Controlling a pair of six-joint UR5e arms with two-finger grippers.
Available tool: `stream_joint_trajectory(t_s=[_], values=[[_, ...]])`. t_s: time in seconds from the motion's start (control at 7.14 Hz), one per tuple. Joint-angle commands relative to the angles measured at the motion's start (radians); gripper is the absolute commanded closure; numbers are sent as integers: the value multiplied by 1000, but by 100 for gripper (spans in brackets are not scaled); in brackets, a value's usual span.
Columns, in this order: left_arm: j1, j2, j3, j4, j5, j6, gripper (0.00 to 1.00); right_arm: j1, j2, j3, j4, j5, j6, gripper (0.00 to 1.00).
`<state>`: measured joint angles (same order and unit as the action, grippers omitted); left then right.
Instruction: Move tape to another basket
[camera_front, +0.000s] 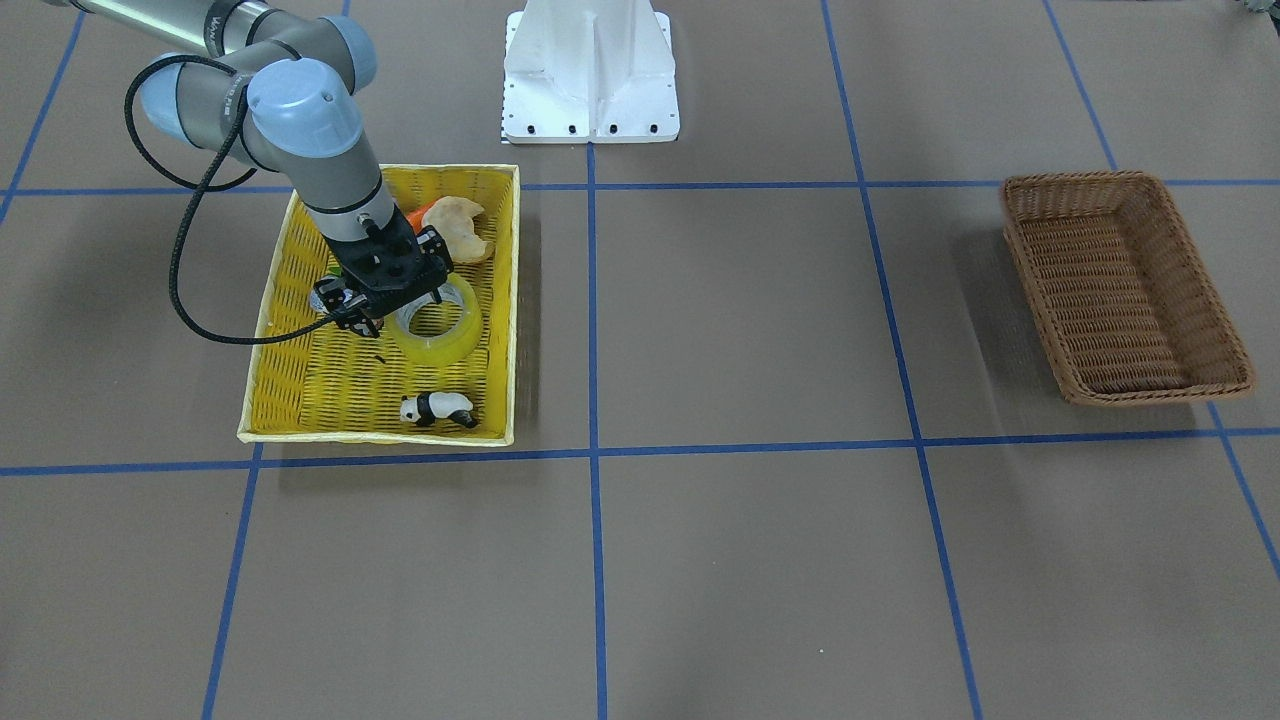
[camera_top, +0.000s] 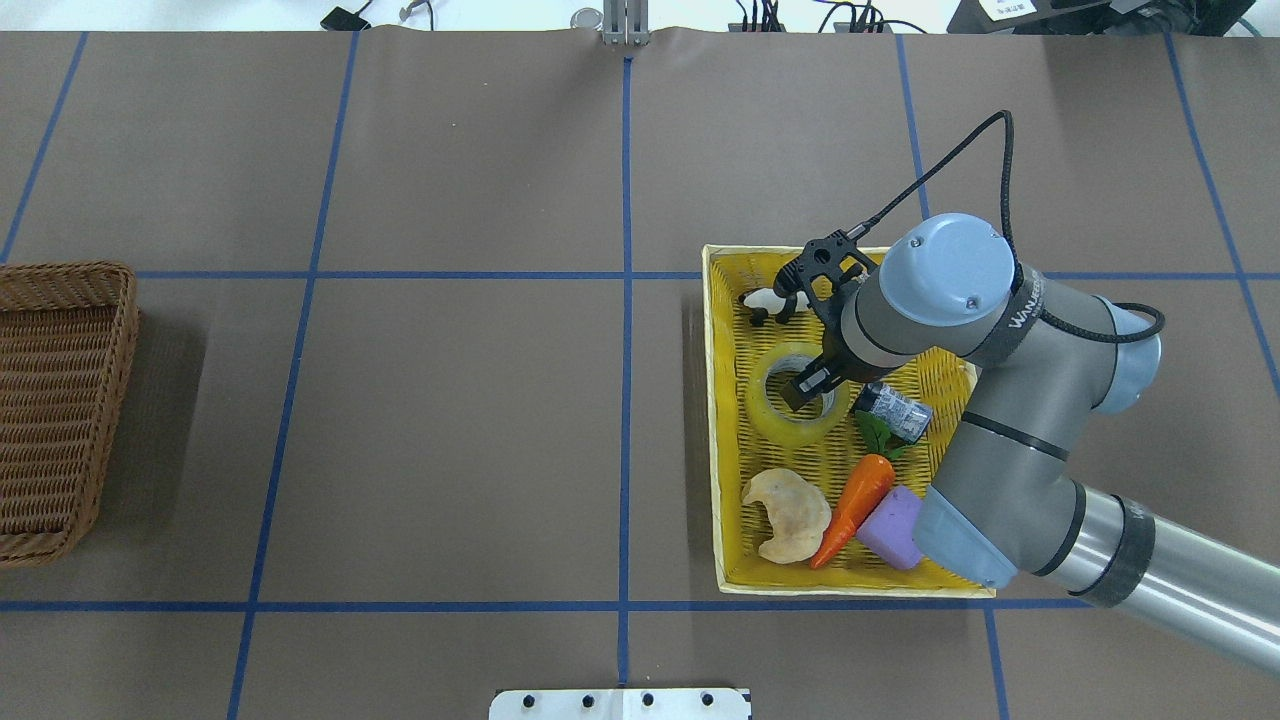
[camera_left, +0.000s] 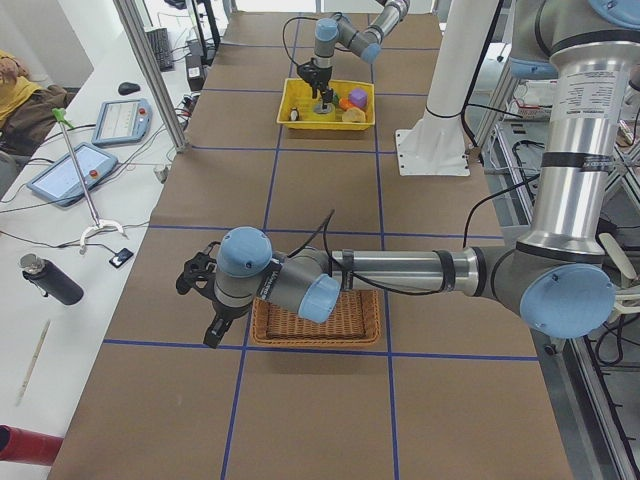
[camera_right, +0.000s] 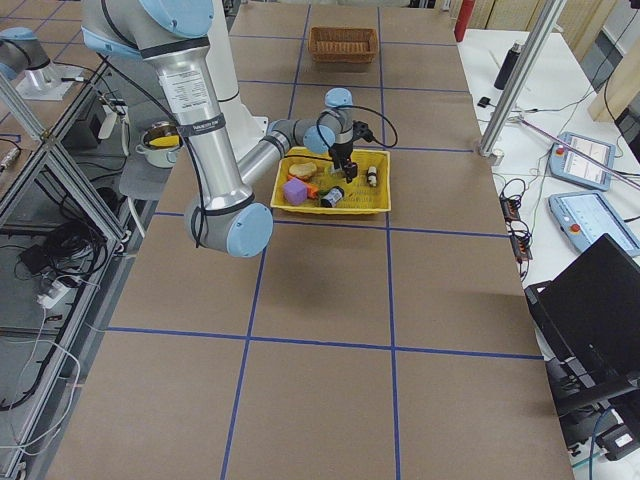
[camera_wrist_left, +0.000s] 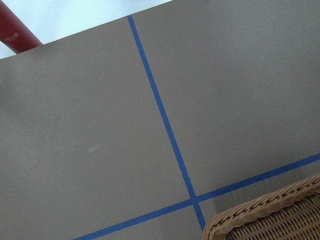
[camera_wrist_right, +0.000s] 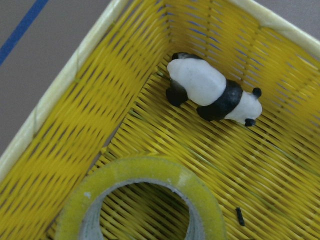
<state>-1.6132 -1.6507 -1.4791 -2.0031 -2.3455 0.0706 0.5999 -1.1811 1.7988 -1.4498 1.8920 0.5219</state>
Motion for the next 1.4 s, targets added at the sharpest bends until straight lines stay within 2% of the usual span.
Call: stream_joint_trajectory(t_s=[0.0, 0.14, 0.28, 0.56, 0.7, 0.98, 1.26], values=[[1, 0, -1, 0, 0, 0, 1, 6, 1, -24, 2, 1, -33, 17], [-1, 0, -3, 0, 0, 0, 1, 6, 3, -33, 2, 2, -33, 20], [-1, 0, -4, 0, 0, 0, 1, 4, 3, -44, 2, 4, -33, 32], [-1, 0, -4, 0, 0, 0, 1, 3, 6, -53, 0, 15, -45, 90], [-1, -1, -3, 0, 0, 0, 1, 6, 5, -50, -7, 57, -43, 100], [1, 0, -1, 0, 0, 0, 1, 38, 1, -38, -11, 82, -45, 100], [-1, 0, 0, 0, -2, 0, 1, 107, -5, 34, -14, 137, -45, 100]])
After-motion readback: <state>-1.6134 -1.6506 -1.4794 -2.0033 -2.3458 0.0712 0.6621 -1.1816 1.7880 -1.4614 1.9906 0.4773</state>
